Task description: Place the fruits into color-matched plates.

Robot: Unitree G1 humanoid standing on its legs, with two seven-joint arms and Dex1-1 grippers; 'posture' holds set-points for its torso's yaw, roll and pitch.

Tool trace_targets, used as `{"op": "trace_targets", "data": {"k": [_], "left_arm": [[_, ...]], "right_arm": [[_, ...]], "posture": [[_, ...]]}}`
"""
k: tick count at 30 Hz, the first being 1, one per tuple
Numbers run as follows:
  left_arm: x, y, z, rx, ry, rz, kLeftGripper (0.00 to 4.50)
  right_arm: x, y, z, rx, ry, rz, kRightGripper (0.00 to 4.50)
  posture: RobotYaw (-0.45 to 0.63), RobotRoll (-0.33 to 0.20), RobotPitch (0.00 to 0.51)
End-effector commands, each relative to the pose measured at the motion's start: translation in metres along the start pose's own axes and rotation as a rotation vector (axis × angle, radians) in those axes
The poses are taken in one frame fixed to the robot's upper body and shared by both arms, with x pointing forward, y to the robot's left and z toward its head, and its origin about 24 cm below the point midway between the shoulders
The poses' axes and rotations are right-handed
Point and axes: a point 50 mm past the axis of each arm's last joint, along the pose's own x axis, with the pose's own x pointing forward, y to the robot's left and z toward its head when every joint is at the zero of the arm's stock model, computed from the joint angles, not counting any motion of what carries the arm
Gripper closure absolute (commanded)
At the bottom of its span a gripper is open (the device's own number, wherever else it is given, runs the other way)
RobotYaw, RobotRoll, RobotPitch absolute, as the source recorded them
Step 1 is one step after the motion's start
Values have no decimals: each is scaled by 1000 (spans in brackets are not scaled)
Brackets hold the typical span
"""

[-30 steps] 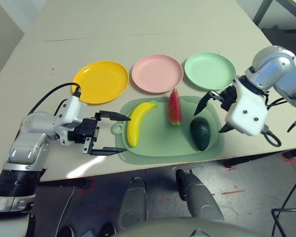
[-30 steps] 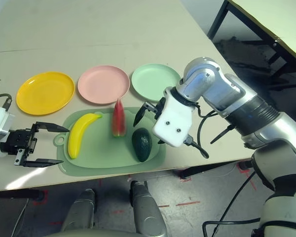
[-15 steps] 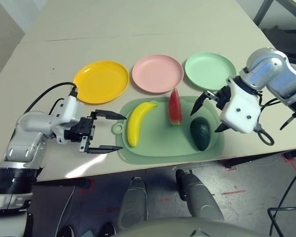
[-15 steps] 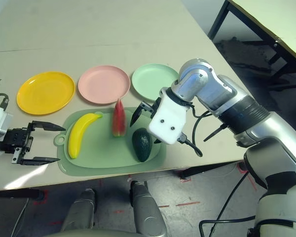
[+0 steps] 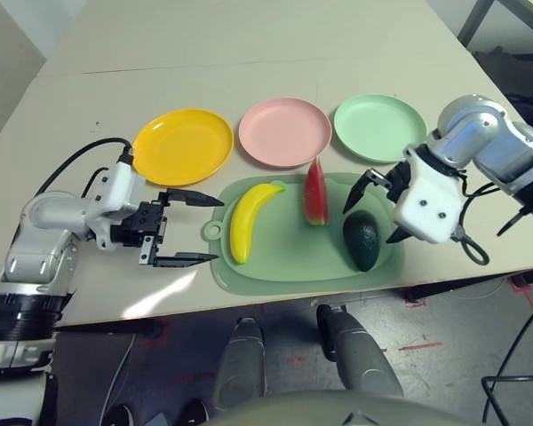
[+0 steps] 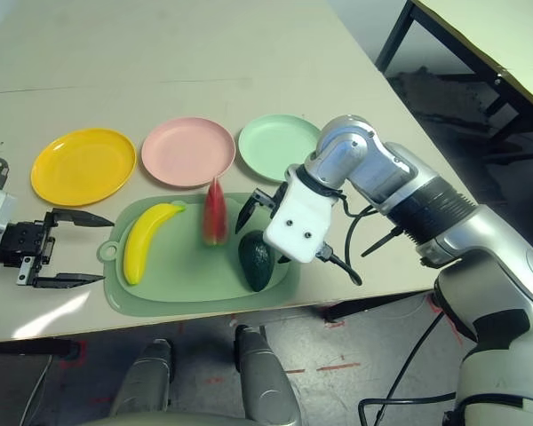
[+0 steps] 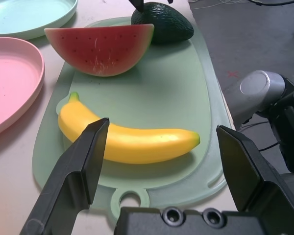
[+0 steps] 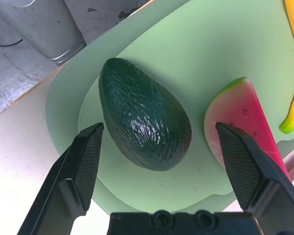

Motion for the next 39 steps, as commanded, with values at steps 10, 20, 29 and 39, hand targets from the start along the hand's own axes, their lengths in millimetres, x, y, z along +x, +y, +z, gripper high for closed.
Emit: {"op": "trace_targets", "data": {"k": [10,20,29,39], "left_arm": [[3,2,2,5,11,-27,39],[1,3,2,8,18,-16,39],[1,2,1,6,16,-11,39],[-2,0,-5,1,49,-20,39]], "right_arm": [[8,2,-4,24,-5,16,0],[12,2,-7,43,-7,21,0],[14,4,-7,67,-9,37,0],[16,2,-8,134,-9,30,0]], "posture": [[-27,0,216],[-26,0,218],[-35,0,214],[-41,0,214]]}}
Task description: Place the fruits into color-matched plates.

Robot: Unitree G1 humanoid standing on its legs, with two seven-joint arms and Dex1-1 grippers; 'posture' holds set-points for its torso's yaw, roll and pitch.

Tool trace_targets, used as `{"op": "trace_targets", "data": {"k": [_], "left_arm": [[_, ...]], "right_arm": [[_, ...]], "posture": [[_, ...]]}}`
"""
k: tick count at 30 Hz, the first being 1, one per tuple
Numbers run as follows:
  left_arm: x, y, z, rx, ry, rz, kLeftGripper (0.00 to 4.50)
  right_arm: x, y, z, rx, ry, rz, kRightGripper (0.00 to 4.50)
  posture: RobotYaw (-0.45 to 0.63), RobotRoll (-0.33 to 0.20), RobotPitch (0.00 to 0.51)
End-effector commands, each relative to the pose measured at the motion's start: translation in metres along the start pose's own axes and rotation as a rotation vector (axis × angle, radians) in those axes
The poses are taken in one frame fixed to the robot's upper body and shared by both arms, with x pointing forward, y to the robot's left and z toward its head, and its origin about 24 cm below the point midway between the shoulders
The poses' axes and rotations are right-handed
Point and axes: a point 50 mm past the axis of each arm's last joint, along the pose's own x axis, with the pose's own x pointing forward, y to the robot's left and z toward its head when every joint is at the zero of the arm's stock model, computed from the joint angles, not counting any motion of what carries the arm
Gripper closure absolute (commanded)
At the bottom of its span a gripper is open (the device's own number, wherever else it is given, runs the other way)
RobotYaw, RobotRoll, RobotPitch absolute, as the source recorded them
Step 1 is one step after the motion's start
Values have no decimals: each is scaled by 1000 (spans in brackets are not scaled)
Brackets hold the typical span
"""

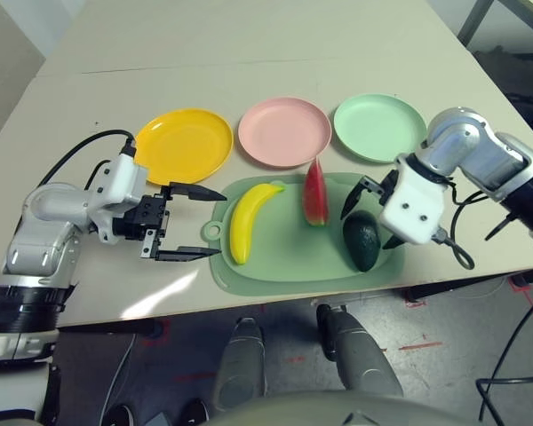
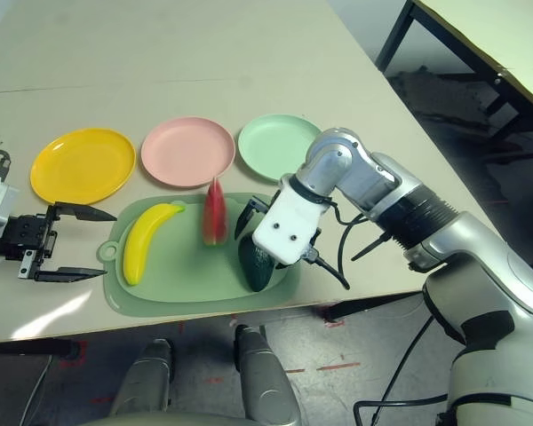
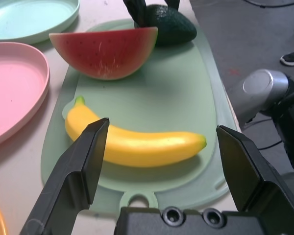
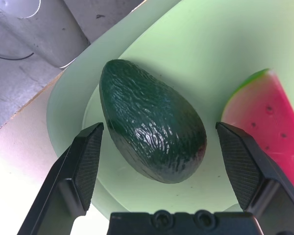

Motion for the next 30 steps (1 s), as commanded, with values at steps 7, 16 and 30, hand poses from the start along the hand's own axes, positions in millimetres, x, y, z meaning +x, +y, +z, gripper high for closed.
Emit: {"op": "trace_targets", "data": {"k": [7,16,30], "left_arm": [[-1,-4,-5,-10,32,-20,39],[-4,-4,-7,-8,44,-9,39],[-4,-2,-7,-2,39,-11,39]], "right_arm": [[1,-1,-1,72,12,-5,0],[2,-3,8,-11,3,0,0],[10,-3,7,-117,2,-2,0]], "posture": [[-39,0,213],[-36,0,213],[-34,0,216]]}}
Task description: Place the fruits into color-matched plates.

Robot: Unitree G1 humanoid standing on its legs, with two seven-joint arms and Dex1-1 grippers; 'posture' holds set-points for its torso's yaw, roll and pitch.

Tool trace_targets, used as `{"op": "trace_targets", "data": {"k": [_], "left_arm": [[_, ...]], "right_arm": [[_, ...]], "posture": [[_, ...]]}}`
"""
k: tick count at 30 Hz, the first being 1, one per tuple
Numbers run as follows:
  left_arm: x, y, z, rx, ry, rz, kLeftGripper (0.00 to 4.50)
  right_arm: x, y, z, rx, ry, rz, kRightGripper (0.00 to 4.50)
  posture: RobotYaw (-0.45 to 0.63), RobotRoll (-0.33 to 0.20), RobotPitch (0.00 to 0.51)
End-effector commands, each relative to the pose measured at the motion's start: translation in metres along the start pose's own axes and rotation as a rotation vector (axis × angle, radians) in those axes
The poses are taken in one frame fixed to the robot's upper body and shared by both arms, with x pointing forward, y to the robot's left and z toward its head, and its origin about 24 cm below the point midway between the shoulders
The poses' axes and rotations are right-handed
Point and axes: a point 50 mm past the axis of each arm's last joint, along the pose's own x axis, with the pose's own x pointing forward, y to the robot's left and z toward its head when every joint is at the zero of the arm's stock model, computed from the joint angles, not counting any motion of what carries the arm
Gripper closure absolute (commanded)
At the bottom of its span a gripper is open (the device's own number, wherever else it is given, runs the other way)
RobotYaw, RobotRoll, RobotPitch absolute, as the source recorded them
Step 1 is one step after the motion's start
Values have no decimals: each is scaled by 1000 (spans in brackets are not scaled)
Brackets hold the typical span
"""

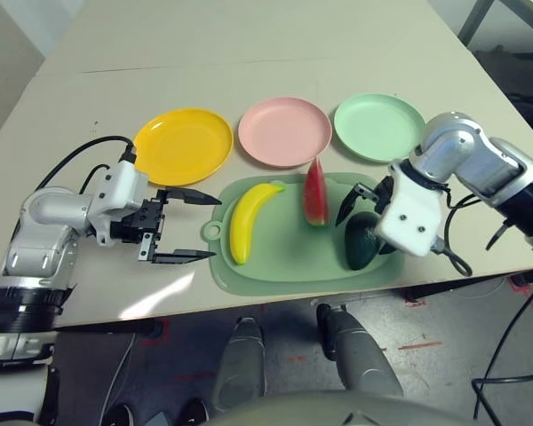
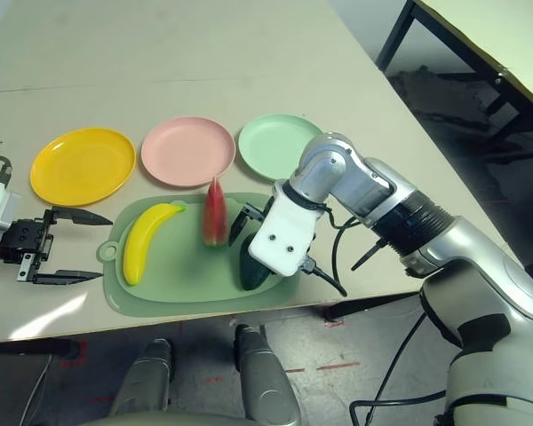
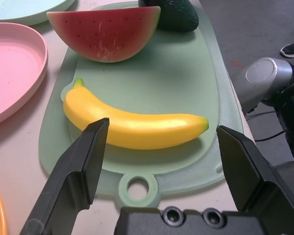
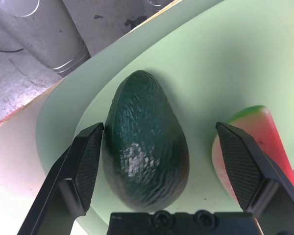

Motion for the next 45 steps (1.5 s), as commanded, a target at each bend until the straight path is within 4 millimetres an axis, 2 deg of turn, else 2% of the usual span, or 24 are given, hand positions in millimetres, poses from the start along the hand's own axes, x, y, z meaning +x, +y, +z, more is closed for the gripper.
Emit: {"op": "trace_targets", "data": {"k": [1,9,30,33,35,36,45], "left_arm": [[0,-1,0,7,14,-17,39],[-1,0,2,15,17,-14,39],[-5,3,1,18,34,-11,39],[-5,2,1,20,34,-12,0],[-5,3,1,20,35,-11,0],[-5,3,1,20,36,-10,0],[-5,3,1,22,40,-11,0]], "right_arm": [[1,3,-6,20,21,5,0],[2,9,-15,90,50,28,0],[6,9,-11,86,31,26,0],[6,8,-12,91,32,20,440],[6,7,-12,93,31,17,1106],[6,7,-12,95,30,16,1258],[5,7,-12,118,26,7,1258]], "posture": [[-34,0,216],[-34,0,216],[-36,0,213],[-34,0,214],[-35,0,213],[-35,0,213],[-41,0,208]]}}
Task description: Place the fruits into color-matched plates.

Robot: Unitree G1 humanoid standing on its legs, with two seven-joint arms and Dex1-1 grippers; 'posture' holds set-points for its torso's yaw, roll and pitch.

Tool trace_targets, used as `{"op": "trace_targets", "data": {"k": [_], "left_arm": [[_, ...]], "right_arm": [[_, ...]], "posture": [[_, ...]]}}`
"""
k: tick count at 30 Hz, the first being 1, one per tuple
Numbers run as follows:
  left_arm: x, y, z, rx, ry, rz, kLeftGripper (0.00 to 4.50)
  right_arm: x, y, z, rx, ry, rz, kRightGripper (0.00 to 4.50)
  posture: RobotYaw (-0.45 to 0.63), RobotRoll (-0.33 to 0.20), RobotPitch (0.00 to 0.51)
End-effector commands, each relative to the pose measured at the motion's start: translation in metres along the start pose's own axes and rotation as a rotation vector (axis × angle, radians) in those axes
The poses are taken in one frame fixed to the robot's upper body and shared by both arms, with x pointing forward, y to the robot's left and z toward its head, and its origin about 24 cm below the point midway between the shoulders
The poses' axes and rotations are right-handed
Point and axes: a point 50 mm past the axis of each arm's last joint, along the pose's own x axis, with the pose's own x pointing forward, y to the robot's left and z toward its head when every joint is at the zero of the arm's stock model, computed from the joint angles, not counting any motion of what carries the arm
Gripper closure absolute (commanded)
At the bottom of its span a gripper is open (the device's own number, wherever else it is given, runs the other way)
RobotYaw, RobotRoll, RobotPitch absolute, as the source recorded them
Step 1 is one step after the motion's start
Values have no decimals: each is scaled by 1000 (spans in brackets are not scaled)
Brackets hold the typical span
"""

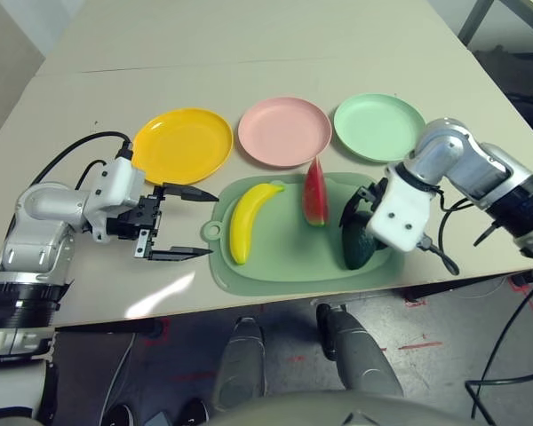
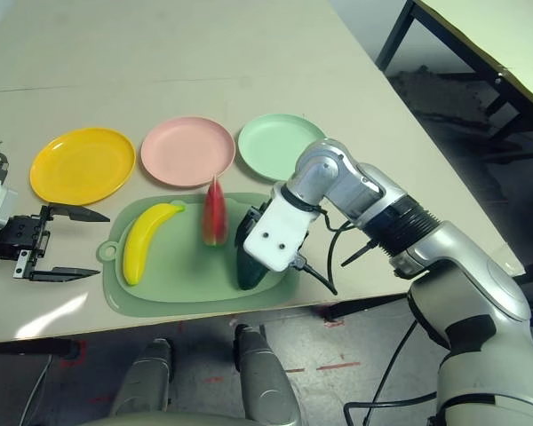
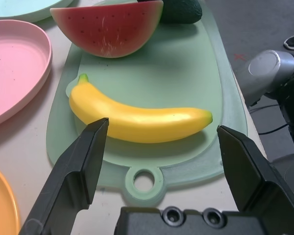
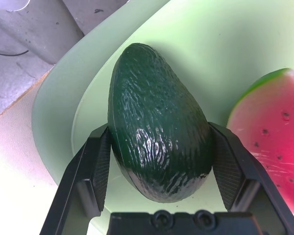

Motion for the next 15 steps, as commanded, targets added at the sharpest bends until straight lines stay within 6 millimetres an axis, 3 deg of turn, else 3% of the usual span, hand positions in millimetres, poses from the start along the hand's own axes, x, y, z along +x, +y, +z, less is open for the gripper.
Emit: {"op": "trace_targets", "data": {"k": [1,8,15], "left_arm": [[-1,0,-1,2,10,-8,0],[0,1,4,8,-36,15,0],[1,6,15,-9,-128,63,0]], "right_arm": [[0,2,1,10,-8,0,1258],[-20,-1,3,61,-25,-32,1258],[-42,-4,-11,152,13,-86,1258]], "posture": [[-41,0,208],[-42,0,207],[-35,0,204]]}}
